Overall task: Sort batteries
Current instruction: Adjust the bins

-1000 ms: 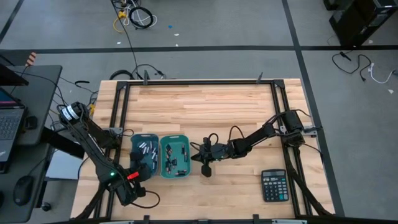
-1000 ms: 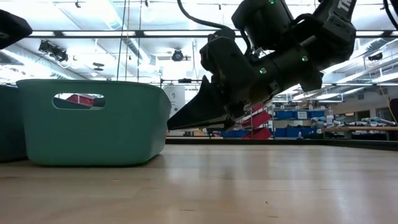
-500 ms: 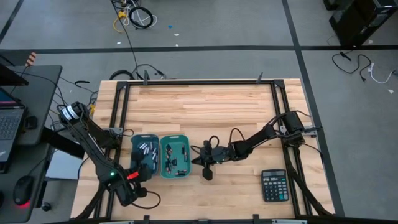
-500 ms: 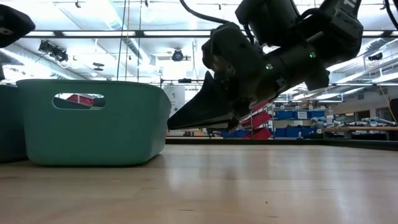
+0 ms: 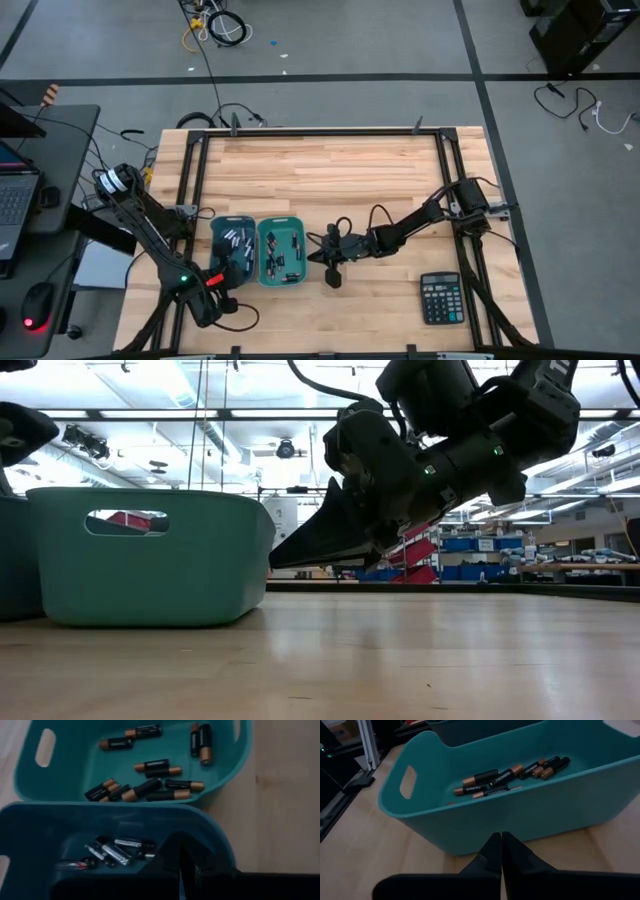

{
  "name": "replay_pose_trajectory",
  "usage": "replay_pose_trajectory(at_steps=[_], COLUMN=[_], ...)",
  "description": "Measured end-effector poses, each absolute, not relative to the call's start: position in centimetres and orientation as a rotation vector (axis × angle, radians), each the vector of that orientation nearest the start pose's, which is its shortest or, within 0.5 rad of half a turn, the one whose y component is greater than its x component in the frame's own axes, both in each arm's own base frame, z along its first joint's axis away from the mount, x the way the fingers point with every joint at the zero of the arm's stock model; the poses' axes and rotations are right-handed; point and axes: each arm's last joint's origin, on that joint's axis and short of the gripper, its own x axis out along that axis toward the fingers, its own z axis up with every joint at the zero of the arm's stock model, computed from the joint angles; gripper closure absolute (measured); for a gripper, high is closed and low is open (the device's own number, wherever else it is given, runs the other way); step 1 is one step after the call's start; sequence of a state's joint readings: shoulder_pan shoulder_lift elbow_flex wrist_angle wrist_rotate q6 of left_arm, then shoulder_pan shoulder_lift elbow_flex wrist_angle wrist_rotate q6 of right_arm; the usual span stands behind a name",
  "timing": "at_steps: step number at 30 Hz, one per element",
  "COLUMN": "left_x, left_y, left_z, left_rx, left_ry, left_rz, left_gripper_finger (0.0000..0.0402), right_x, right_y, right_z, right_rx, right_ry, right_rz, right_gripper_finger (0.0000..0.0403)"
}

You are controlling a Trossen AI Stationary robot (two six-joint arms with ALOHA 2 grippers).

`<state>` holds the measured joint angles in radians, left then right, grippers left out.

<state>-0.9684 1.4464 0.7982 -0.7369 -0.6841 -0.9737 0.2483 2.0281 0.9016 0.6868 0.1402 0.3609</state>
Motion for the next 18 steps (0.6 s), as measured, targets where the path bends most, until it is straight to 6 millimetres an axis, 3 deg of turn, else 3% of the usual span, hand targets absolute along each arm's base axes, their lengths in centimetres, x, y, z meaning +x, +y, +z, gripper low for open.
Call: replay_pose_trajectory(at_steps=[18], left_x=[15.0], left_y=[-18.9], left_z=[17.7], left_rx=[0.058], left_ry=[0.915], left_rz=[0.173], left_gripper_finger=[0.0401], right_x=[37.6], right_y=[7.5], right_z=[10.4], right_rx=[0.232], right_ry=[0.439], right_rz=[-0.001], right_gripper_finger=[0.0403])
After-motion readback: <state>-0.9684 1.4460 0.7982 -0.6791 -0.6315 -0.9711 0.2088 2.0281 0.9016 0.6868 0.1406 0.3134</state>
